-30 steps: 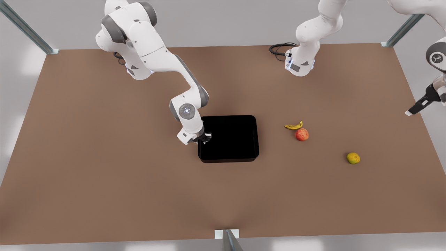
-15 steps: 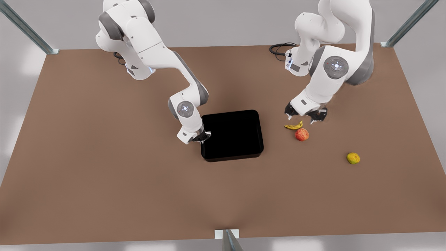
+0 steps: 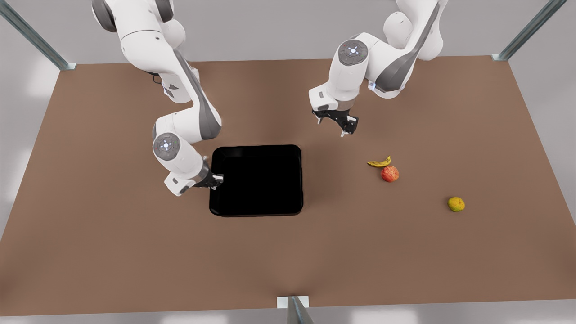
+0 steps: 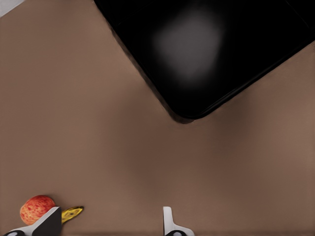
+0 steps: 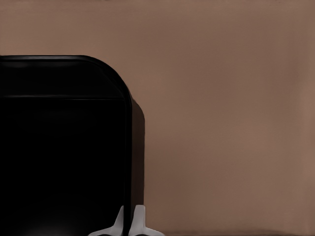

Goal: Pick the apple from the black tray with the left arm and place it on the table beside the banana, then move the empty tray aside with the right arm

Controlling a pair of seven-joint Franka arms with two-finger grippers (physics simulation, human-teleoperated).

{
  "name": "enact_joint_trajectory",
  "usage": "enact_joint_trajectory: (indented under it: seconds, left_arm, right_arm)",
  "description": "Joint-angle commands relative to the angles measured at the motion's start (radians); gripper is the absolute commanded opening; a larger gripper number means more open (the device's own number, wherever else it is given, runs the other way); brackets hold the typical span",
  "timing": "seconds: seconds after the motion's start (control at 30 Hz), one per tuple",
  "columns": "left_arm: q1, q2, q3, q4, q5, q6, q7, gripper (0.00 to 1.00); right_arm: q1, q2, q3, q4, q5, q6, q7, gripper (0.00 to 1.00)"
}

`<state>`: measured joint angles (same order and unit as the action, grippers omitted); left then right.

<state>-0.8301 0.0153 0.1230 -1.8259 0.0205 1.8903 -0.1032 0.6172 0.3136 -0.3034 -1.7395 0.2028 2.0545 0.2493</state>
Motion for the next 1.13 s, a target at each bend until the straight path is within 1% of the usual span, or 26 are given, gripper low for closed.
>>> enact_joint_trajectory:
  seconds: [0.0, 0.07, 0.1, 0.23, 0.3, 0.33, 0.37, 0.43, 0.53, 0.57, 0.6, 0.63, 0.67, 0.7, 0.73, 0.77, 0.8, 0.83, 0.87, 0.9, 0.93, 0.97, 1.1]
  left_arm:
    - [0.706, -0.001, 0.003, -0.001, 0.001, 0.000, -0.003, 1.00]
    - [0.706, -0.001, 0.003, -0.001, 0.001, 0.000, -0.003, 1.00]
    - [0.706, -0.001, 0.003, -0.001, 0.001, 0.000, -0.003, 1.00]
    - [0.706, -0.003, 0.003, -0.001, 0.001, 0.000, 0.002, 1.00]
    - [0.706, -0.024, 0.004, -0.001, 0.001, -0.002, 0.010, 1.00]
    - [0.706, -0.083, 0.003, 0.013, 0.006, -0.040, 0.037, 1.00]
    - [0.706, -0.103, 0.004, 0.014, 0.009, -0.039, 0.077, 1.00]
    - [0.704, -0.052, 0.006, 0.043, 0.001, 0.016, 0.089, 1.00]
    - [0.700, -0.064, 0.001, 0.050, 0.003, 0.015, 0.089, 1.00]
    - [0.700, -0.069, -0.002, 0.053, 0.001, 0.012, 0.082, 1.00]
    - [0.700, -0.064, -0.002, 0.076, 0.003, 0.010, 0.086, 1.00]
    - [0.700, -0.058, -0.002, 0.094, 0.001, 0.012, 0.089, 1.00]
    - [0.698, -0.057, -0.002, 0.096, 0.001, 0.012, 0.089, 1.00]
    - [0.694, -0.057, -0.003, 0.094, 0.001, 0.007, 0.086, 1.00]
    - [0.695, -0.060, -0.002, 0.100, 0.001, -0.010, 0.088, 1.00]
    - [0.695, -0.049, -0.002, 0.114, 0.006, -0.008, 0.089, 1.00]
    - [0.697, -0.047, 0.000, 0.111, 0.007, -0.013, 0.092, 1.00]
    - [0.695, -0.047, -0.003, 0.112, 0.001, -0.013, 0.085, 1.00]
    - [0.695, -0.040, -0.017, 0.116, 0.012, -0.008, 0.080, 1.00]
    - [0.695, -0.032, -0.017, 0.146, -0.002, -0.004, 0.083, 1.00]
    - [0.695, -0.011, -0.017, 0.171, -0.002, -0.004, 0.082, 1.00]
    - [0.695, -0.011, -0.019, 0.171, 0.004, -0.011, 0.083, 1.00]
    - [0.695, -0.012, -0.019, 0.169, 0.004, -0.014, 0.079, 1.00]
  right_arm:
    - [-0.002, -0.001, -0.059, 0.014, -0.017, -0.168, -0.366, 0.10]
    - [-0.004, 0.002, -0.140, 0.014, -0.017, -0.175, -0.508, 0.10]
    - [-0.013, 0.004, -0.160, 0.014, -0.017, -0.175, -0.564, 0.10]
    - [-0.152, 0.018, -0.160, 0.020, -0.016, -0.175, -0.774, 0.09]
    - [-0.206, 0.067, -0.160, 0.049, -0.005, -0.174, -0.855, 0.09]
    - [-0.218, 0.105, -0.160, 0.067, -0.002, -0.174, -0.861, 0.09]
    - [-0.232, 0.131, -0.160, 0.070, 0.000, -0.163, -0.858, 0.09]
    - [-0.269, 0.225, -0.155, 0.116, 0.013, -0.159, -0.852, 0.09]
    - [-0.292, 0.315, -0.157, 0.167, 0.015, -0.159, -0.844, 0.09]
    - [-0.294, 0.328, -0.157, 0.173, 0.015, -0.157, -0.843, 0.11]
    - [-0.298, 0.341, -0.157, 0.184, 0.015, -0.157, -0.838, 0.16]
    - [-0.300, 0.349, -0.157, 0.201, 0.015, -0.157, -0.835, 0.39]
    - [-0.300, 0.349, -0.157, 0.209, 0.015, -0.157, -0.831, 0.65]
    - [-0.300, 0.348, -0.157, 0.224, 0.017, -0.159, -0.808, 0.82]
    - [-0.297, 0.341, -0.155, 0.261, 0.023, -0.174, -0.785, 0.90]
    - [-0.292, 0.315, -0.149, 0.287, 0.026, -0.204, -0.760, 0.93]
    - [-0.289, 0.294, -0.146, 0.327, 0.024, -0.276, -0.717, 0.96]
    - [-0.287, 0.253, -0.116, 0.394, 0.023, -0.387, -0.650, 0.99]
    - [-0.287, 0.191, -0.056, 0.419, 0.018, -0.444, -0.598, 1.00]
    - [-0.287, 0.131, 0.006, 0.419, 0.009, -0.447, -0.519, 1.00]
    - [-0.286, 0.113, 0.053, 0.419, 0.001, -0.461, -0.441, 1.00]
    - [-0.264, 0.111, 0.067, 0.426, -0.031, -0.465, -0.384, 1.00]
    - [-0.257, 0.111, 0.059, 0.440, -0.040, -0.464, -0.381, 1.00]
